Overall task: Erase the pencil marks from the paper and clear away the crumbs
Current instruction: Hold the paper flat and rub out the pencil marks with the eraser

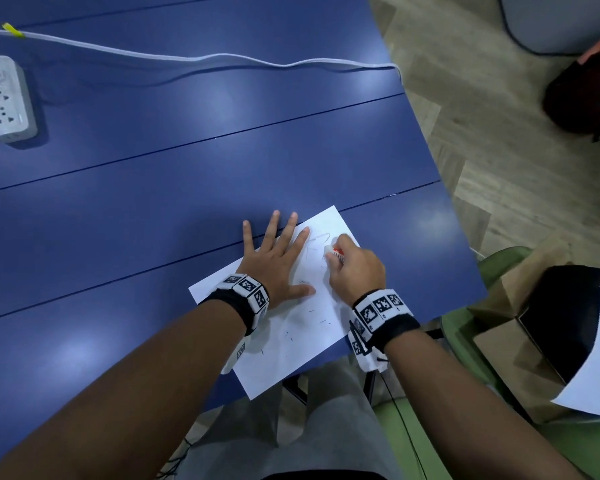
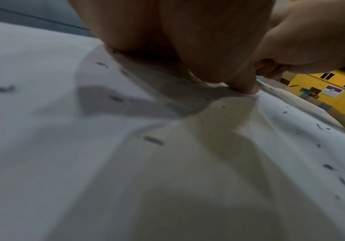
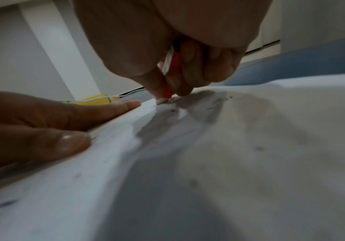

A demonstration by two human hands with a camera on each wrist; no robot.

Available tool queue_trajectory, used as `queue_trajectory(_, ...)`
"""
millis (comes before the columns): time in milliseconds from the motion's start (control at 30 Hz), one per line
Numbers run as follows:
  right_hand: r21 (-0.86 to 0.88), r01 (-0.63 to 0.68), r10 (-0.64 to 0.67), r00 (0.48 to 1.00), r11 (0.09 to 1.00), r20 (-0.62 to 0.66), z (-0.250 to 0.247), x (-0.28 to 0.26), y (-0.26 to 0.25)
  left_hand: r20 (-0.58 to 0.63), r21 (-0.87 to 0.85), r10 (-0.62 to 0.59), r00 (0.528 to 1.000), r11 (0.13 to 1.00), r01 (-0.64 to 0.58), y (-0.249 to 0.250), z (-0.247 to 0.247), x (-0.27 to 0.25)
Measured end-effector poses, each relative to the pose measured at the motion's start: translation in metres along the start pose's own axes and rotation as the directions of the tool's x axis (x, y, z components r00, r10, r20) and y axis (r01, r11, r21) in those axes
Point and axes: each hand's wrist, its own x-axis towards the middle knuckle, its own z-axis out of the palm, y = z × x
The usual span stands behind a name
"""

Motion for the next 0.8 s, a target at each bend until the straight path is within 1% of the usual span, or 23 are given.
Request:
queue_trajectory(67, 0.004, -0.033, 0.033, 0.999, 0.999, -0.028, -0.002, 0.005, 0.001, 0.004, -0.007, 0.000, 1.000, 1.000, 0.001, 0.001, 0.001, -0.001)
queue_trajectory(100, 0.002, -0.035, 0.035, 0.999, 0.999, -0.019, -0.001, 0.005, 0.000, 0.006, -0.003, 0.000, 1.000, 1.000, 0.000, 0.001, 0.001, -0.001)
queue_trajectory(167, -0.022, 0.011, -0.010, 1.000, 1.000, 0.026, 0.002, 0.001, -0.004, 0.006, 0.005, -0.001, 1.000, 1.000, 0.001, 0.000, 0.000, -0.002)
queue_trajectory(233, -0.042, 0.025, -0.024, 0.999, 0.999, 0.031, 0.001, 0.003, -0.004, 0.004, 0.000, 0.002, 1.000, 1.000, -0.002, 0.001, 0.000, -0.001)
queue_trajectory(300, -0.024, -0.030, 0.030, 0.999, 0.999, -0.014, -0.002, 0.011, -0.001, 0.009, -0.003, 0.005, 1.000, 1.000, -0.005, 0.001, -0.001, -0.001)
queue_trajectory(367, 0.011, -0.065, 0.065, 0.997, 0.998, -0.031, -0.002, 0.012, -0.003, 0.017, 0.002, 0.001, 1.000, 1.000, -0.001, 0.001, 0.000, -0.001)
queue_trajectory(500, -0.019, 0.013, -0.013, 1.000, 1.000, 0.019, 0.004, 0.004, -0.008, 0.020, 0.012, 0.005, 1.000, 1.000, -0.005, 0.000, -0.001, -0.001)
queue_trajectory(533, -0.025, 0.013, -0.012, 1.000, 1.000, 0.016, 0.003, 0.007, -0.007, 0.023, 0.007, 0.007, 1.000, 1.000, -0.007, 0.000, -0.001, -0.001)
queue_trajectory(633, 0.002, -0.037, 0.037, 0.999, 0.999, -0.021, -0.003, 0.015, -0.002, 0.032, -0.006, 0.015, 0.999, 1.000, -0.015, -0.001, -0.001, -0.001)
queue_trajectory(800, 0.044, -0.088, 0.088, 0.996, 0.995, -0.018, 0.000, 0.009, -0.003, 0.045, -0.003, 0.039, 0.998, 0.999, -0.039, -0.002, -0.004, -0.002)
